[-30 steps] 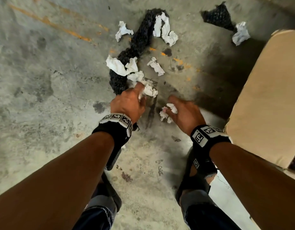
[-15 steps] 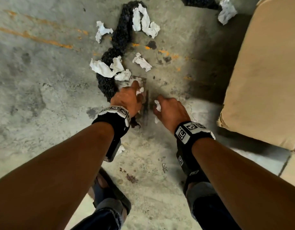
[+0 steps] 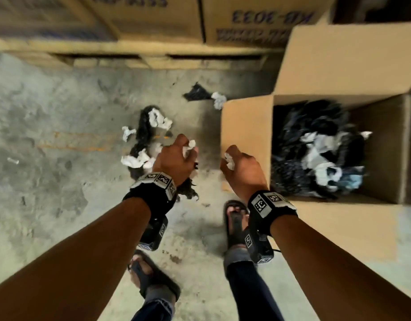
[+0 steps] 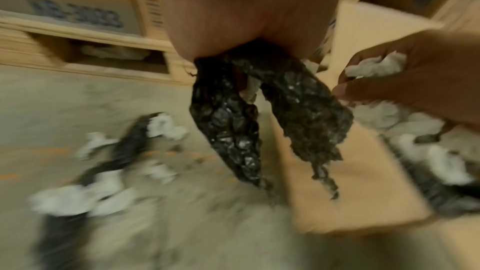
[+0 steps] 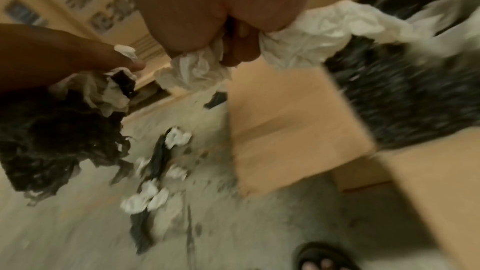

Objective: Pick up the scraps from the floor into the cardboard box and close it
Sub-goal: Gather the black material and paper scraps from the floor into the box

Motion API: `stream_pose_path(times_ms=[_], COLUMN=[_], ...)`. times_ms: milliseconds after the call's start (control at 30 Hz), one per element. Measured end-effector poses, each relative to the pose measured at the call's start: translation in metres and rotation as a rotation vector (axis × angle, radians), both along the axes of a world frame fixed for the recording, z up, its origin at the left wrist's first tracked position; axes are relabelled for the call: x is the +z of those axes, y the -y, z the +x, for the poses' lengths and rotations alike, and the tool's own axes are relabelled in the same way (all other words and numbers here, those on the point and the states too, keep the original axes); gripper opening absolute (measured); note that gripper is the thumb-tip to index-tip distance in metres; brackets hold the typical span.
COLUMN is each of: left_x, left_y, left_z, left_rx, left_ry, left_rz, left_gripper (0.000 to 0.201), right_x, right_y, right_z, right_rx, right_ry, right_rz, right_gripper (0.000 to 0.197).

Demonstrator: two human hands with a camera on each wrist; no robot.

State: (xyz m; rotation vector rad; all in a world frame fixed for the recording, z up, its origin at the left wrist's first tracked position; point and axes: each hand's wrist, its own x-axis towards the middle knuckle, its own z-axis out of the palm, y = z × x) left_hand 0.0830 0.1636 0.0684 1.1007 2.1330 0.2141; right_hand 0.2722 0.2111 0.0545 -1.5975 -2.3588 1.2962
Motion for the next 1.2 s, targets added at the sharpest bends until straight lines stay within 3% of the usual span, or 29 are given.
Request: stream_pose_path(times_ms=[100, 233, 367, 433, 533, 567, 633, 700, 733, 833, 933, 1066, 1200], left_x=[0.021, 0.033, 0.025, 0.018, 0.016, 0.016, 0.015, 0.015, 0.015, 0.019, 0.022, 0.024, 0.021], left_y=[-0.055, -0.113, -0.144, -0.15, -0.149, -0.148, -0.145, -0.143, -0.142, -0.136, -0.131, -0.125, -0.114], left_z=[0.065, 0.152, 0.207, 0.215, 0.216, 0.213, 0.211, 0.209, 0.208, 0.209, 0.211, 0.212, 0.211], left_rx=[0.022, 0.088, 0.209, 0.223, 0.202, 0.181, 0.127, 0.111, 0.105, 0.116, 0.15, 0.098, -0.033], left_ry=[0.104, 0.267, 0.491, 0.602, 0.73, 0.728, 0.687, 0.654, 0.624, 0.536, 0.574, 0.577, 0.506], left_rz=[0.087, 0.063, 0.087, 0.016, -0.084, -0.092, -0.085, -0.068, -0.045, 0.003, 0.018, 0.033, -0.041], left_gripper=[0.027, 0.034, 0.039, 0.045, 0.051, 0.051, 0.051, 0.049, 0.046, 0.029, 0.029, 0.024, 0.017], right_x=[0.018, 0.028, 0.021, 0.017, 0.02, 0.023, 0.027, 0.028, 0.028, 0.023, 0.022, 0.034, 0.041], right_y=[-0.042, -0.086, -0.116, -0.123, -0.128, -0.128, -0.13, -0.13, -0.13, -0.131, -0.136, -0.142, -0.141], right_z=[0.06, 0.135, 0.183, 0.194, 0.206, 0.208, 0.213, 0.218, 0.22, 0.224, 0.224, 0.211, 0.203], right_rx=[-0.198, -0.45, -0.583, -0.634, -0.721, -0.742, -0.735, -0.73, -0.738, -0.822, -0.89, -1.071, -1.061], right_ry=[0.013, 0.052, -0.015, -0.078, -0.132, -0.158, -0.153, -0.065, -0.053, -0.174, -0.196, -0.338, -0.457], right_rz=[0.07, 0.114, 0.101, 0.023, -0.194, -0.275, -0.383, -0.371, -0.347, -0.278, -0.205, -0.248, -0.363], right_gripper=[0.021, 0.027, 0.029, 0.042, 0.077, 0.085, 0.083, 0.08, 0.074, 0.031, 0.021, 0.033, 0.05])
